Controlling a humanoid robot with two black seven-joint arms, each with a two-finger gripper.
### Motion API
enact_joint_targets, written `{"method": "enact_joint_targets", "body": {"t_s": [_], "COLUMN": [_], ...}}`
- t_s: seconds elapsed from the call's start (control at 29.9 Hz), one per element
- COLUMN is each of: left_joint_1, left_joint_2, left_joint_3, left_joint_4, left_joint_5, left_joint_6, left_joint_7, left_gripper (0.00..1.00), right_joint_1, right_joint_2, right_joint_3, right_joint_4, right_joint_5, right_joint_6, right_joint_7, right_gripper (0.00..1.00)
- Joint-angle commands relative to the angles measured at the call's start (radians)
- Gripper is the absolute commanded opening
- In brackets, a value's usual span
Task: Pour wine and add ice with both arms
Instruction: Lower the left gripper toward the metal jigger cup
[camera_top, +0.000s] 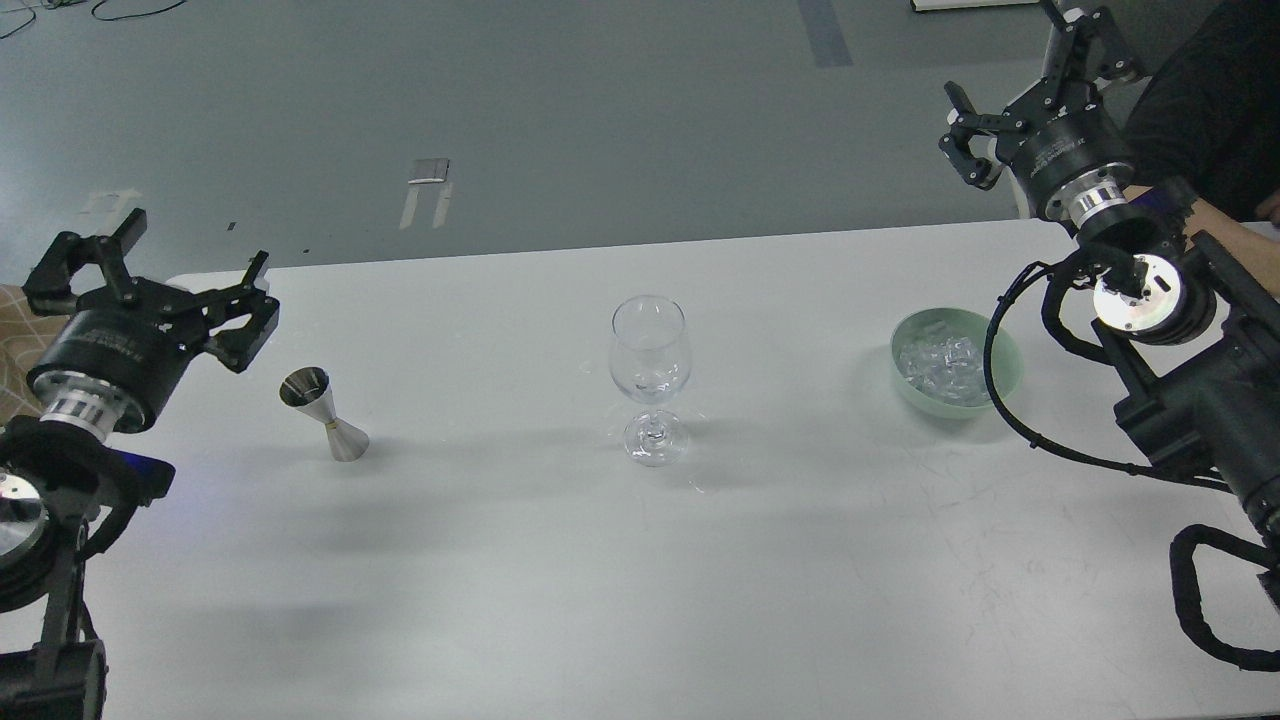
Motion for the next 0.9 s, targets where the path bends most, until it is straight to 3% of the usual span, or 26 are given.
{"method": "enact_joint_targets", "body": {"t_s": [0.0, 0.2, 0.74, 0.8, 0.87], "left_joint_1": [0.115, 0.2, 0.221, 0.221, 0.221], "left_joint_2": [-0.065, -0.165, -0.249, -0.252, -0.252], "left_joint_3": [-0.038, -0.057, 0.009, 0.011, 0.011], "left_joint_4": [-0.059, -0.059, 0.011, 0.033, 0.076], "left_joint_5": [-0.007, -0.007, 0.007, 0.008, 0.008], "left_joint_6": [0.002, -0.009, -0.024, -0.056, -0.139], "left_joint_7": [0.001, -0.002, -0.016, -0.011, -0.008], "left_gripper": [0.99, 0.99, 0.99, 0.99, 0.99], "right_joint_1": [0.0, 0.0, -0.001, -0.001, -0.001], "right_joint_2": [0.004, 0.017, 0.03, 0.031, 0.031], "right_joint_3": [0.0, -0.003, -0.005, -0.005, -0.009], "right_joint_4": [0.0, 0.0, -0.003, -0.003, -0.003], "right_joint_5": [0.0, -0.002, -0.005, -0.005, -0.005], "right_joint_6": [-0.009, -0.018, -0.032, -0.032, -0.032], "right_joint_7": [-0.001, -0.001, -0.007, -0.007, -0.009], "right_gripper": [1.0, 1.0, 1.0, 1.0, 1.0]}}
